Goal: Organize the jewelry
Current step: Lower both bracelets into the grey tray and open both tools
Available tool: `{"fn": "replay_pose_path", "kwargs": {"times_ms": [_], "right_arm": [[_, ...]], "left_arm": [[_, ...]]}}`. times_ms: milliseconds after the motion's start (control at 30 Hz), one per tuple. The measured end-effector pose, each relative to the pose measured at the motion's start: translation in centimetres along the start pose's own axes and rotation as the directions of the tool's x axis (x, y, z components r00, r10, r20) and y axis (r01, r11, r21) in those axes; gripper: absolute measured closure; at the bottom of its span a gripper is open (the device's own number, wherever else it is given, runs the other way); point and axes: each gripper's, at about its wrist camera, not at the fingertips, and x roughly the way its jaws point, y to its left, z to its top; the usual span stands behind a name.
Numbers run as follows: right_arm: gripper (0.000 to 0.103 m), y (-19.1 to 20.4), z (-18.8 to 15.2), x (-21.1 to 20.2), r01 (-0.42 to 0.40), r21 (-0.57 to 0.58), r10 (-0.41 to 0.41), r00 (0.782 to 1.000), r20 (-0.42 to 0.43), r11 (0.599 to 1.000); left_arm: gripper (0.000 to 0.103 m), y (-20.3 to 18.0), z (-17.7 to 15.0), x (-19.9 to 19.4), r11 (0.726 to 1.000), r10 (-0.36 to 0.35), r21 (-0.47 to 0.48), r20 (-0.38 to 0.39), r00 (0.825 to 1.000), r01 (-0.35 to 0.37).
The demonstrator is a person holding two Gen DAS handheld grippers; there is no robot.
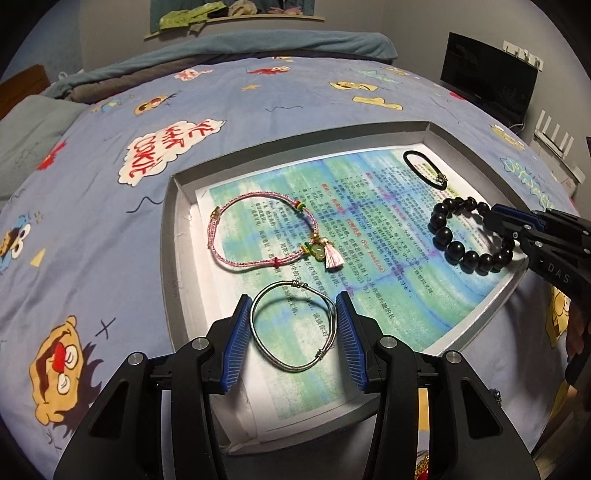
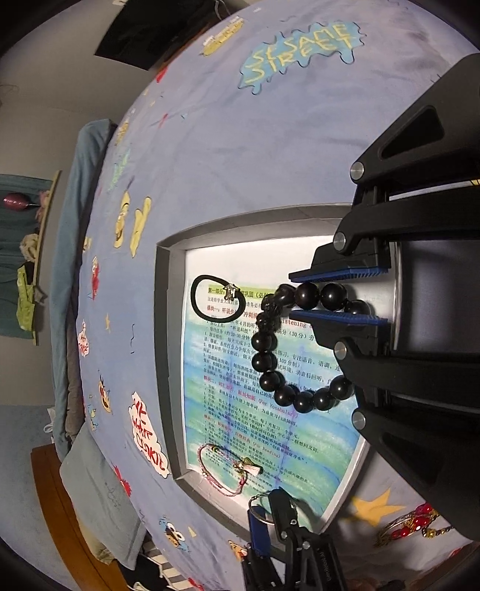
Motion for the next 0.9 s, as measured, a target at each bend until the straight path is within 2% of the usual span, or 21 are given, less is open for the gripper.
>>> {"fn": "replay_pose_path", "kwargs": {"times_ms": [267,500,533,600,633,667,767,900], "right_arm": [[0.088,-0.1,-0.1,-0.2,0.001,-0.002,-0.001,1.0,0.007,1.0],[0.08,-0.1,-0.4,-0.6,-0.001,-0.004,0.001,1.0,0.025,1.0],[0.08,-0.1,-0.4,-0.6,-0.003,-0.004,0.003,1.0,0.026,1.0],[0.078,-0.1,-0.4,-0.7,-0.001,-0.007,0.001,1.0,0.031,1.0],[0.077,0.0,-0.4,-0.8,-0.002,-0.008,0.002,0.999,0.033,1.0],[0.073,0.0,-0.4,-0.9,-0.005,-0.009,0.005,0.999,0.037,1.0],[0.061,0.3,-0.5,-1.5,-0.003,-0.019,0.004,0.998,0.062,1.0],[0.059,0.3,-0.6,-2.4,0.005,-0.019,-0.004,0.996,0.094,1.0]], "left_arm": [[0.054,0.0,-0.2,0.1,1.0,0.003,0.001,0.007,1.0,-0.003],[0.053,-0.1,-0.4,-0.1,1.0,0.01,-0.003,0.023,1.0,-0.01],[0.052,-0.1,-0.4,-0.2,1.0,0.014,-0.003,0.024,1.0,-0.014],[0.044,-0.3,-0.4,-0.5,1.0,0.025,-0.004,0.037,0.999,-0.025],[0.037,-0.4,-0.4,-0.8,1.0,0.03,-0.004,0.045,0.999,-0.03],[0.034,-0.4,-0.4,-1.0,0.999,0.035,-0.004,0.055,0.998,-0.035],[0.033,-0.3,-0.5,-1.6,0.999,0.03,-0.017,0.062,0.998,-0.029],[0.03,0.0,-0.8,-2.4,0.999,0.015,-0.037,0.079,0.997,-0.013]]}}
